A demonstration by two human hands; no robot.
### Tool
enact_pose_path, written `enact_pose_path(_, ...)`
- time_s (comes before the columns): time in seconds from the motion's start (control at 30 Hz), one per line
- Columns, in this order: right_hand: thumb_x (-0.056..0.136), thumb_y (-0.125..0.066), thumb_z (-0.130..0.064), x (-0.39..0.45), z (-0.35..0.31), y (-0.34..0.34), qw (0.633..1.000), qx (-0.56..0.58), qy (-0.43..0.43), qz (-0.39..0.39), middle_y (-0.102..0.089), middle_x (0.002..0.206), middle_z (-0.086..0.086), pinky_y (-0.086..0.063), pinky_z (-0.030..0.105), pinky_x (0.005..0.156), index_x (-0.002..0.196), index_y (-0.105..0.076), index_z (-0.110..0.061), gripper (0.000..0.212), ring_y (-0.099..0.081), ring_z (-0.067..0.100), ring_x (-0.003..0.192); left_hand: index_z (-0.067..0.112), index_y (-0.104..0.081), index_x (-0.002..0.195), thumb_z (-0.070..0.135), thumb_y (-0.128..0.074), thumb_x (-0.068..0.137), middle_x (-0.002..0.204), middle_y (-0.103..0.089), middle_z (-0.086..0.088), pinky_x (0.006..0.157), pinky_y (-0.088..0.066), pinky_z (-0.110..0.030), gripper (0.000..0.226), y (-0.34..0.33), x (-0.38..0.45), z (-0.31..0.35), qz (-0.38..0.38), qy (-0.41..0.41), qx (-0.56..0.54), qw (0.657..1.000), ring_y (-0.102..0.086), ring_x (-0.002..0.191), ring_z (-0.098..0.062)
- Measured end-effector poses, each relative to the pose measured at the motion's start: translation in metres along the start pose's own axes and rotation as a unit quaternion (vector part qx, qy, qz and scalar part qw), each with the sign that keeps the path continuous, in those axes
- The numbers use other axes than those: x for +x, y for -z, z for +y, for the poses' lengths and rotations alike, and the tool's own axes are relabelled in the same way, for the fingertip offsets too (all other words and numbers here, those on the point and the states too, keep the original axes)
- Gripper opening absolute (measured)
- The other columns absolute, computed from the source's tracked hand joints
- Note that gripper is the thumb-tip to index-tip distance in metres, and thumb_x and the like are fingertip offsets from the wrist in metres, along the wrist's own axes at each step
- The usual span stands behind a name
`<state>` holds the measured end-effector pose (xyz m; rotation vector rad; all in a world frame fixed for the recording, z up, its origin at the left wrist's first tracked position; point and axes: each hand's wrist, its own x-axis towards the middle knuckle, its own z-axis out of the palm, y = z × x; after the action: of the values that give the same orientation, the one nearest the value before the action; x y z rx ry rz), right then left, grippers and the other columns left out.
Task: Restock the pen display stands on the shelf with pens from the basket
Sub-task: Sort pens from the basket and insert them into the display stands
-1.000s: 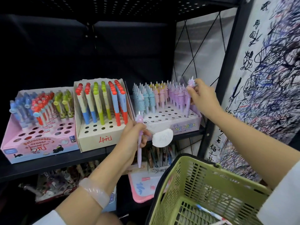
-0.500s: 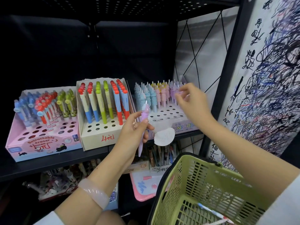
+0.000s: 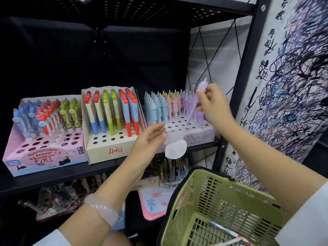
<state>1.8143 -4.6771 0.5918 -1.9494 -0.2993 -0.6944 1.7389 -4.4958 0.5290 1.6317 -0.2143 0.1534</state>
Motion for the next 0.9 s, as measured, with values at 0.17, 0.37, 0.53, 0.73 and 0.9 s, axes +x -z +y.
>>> enact_pose_path(0.17, 0.097, -0.048, -0.029, 0.019, 0.031, 0.022, 0.961, -0.268, 0.047, 0.05, -0.056, 0.083, 0.005, -0.028, 0.029, 0.055, 0.102, -0.052, -0.005, 0.026, -0.046, 0.022, 0.068, 0.025, -0.056, 0.117, 0.013, -0.052, 0.094, 0.12, -0.06, 0.01, 0.078, -0.041, 0.001, 0.026, -0.001, 0.0, -0.003, -0.01, -0.013, 0.014, 1.0, -0.051, 0.102, 0.016)
enact_pose_path(0.37, 0.097, -0.048, -0.026, 0.016, 0.051, 0.021, 0.953, -0.301, 0.02, -0.005, -0.051, 0.079, 0.009, -0.034, 0.03, 0.061, 0.102, -0.051, 0.002, 0.029, -0.048, 0.026, 0.069, 0.023, -0.055, 0.117, 0.01, -0.051, 0.094, 0.12, -0.059, 0.007, 0.077, -0.039, 0.002, 0.027, 0.002, -0.001, -0.007, -0.015, -0.025, 0.032, 0.999, -0.051, 0.104, 0.013)
enact_pose_path(0.53, 0.099, -0.042, -0.022, 0.027, 0.044, 0.012, 0.946, -0.317, -0.024, -0.065, -0.054, 0.084, 0.016, -0.035, 0.033, 0.063, 0.103, -0.051, 0.004, 0.028, -0.048, 0.029, 0.073, 0.023, -0.055, 0.115, 0.009, -0.05, 0.094, 0.118, -0.06, 0.007, 0.078, -0.04, 0.0, 0.026, 0.001, -0.002, -0.006, -0.015, -0.025, 0.034, 0.999, -0.053, 0.103, 0.012)
enact_pose_path(0.73, 0.1, -0.038, -0.019, 0.025, 0.046, 0.011, 0.923, -0.348, -0.106, -0.128, -0.052, 0.082, 0.013, -0.036, 0.028, 0.059, 0.087, -0.053, 0.0, 0.027, -0.052, 0.03, 0.077, 0.031, -0.056, 0.107, 0.009, -0.049, 0.094, 0.114, -0.062, 0.011, 0.073, -0.04, 0.001, 0.026, -0.001, -0.007, -0.004, -0.022, -0.028, 0.024, 0.999, -0.054, 0.103, 0.011)
enact_pose_path(0.9, 0.097, -0.042, -0.016, 0.011, 0.053, 0.01, 0.927, -0.334, -0.122, -0.12, -0.058, 0.102, 0.021, -0.04, 0.031, 0.069, 0.104, -0.056, 0.004, 0.026, -0.058, 0.037, 0.094, 0.031, -0.057, 0.107, 0.011, -0.049, 0.095, 0.114, -0.063, 0.01, 0.08, -0.045, -0.005, 0.025, -0.004, -0.013, -0.004, -0.032, -0.022, 0.016, 0.999, -0.055, 0.107, 0.005)
